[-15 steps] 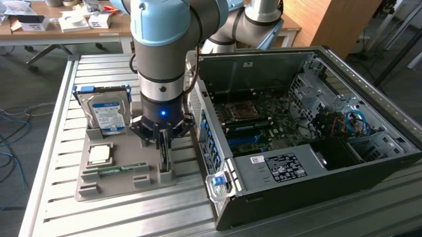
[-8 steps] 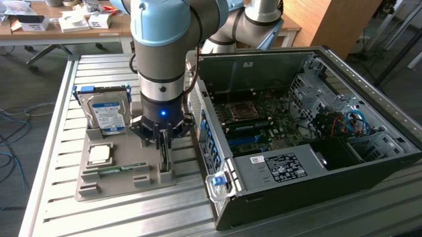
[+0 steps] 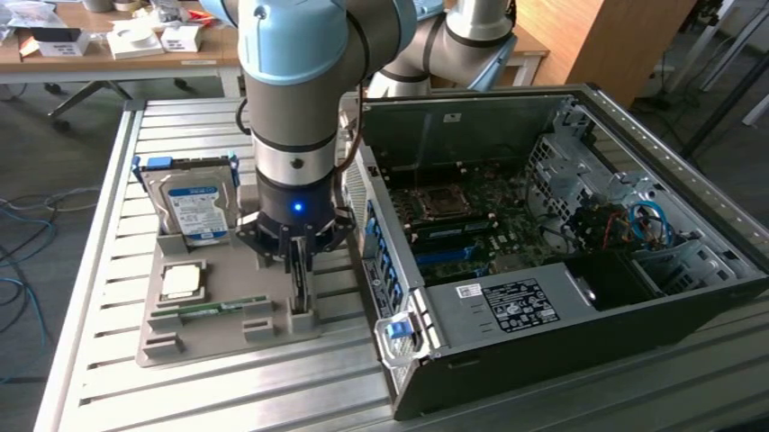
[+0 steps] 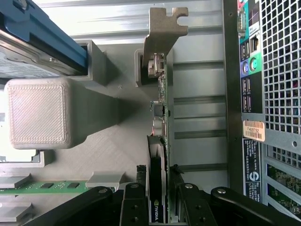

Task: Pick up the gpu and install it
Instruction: 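Pick up the gpu and move the gpu toward the slot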

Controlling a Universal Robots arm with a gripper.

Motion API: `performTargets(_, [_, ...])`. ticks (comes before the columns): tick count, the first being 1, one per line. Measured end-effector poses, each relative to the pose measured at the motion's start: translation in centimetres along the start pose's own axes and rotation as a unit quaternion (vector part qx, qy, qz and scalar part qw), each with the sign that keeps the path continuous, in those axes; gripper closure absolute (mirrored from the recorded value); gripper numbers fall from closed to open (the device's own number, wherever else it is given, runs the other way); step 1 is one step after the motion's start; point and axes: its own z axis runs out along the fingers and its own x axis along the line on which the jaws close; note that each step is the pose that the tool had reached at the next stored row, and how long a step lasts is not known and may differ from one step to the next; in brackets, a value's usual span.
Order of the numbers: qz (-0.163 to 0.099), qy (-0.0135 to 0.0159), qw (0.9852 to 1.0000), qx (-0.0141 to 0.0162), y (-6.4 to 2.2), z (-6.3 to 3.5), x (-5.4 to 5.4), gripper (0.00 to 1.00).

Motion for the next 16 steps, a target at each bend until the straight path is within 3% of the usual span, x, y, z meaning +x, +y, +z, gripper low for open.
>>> performTargets(16, [0.000, 0.0000, 1.0000, -0.0001, 0.26, 0.02, 0.03, 0.67])
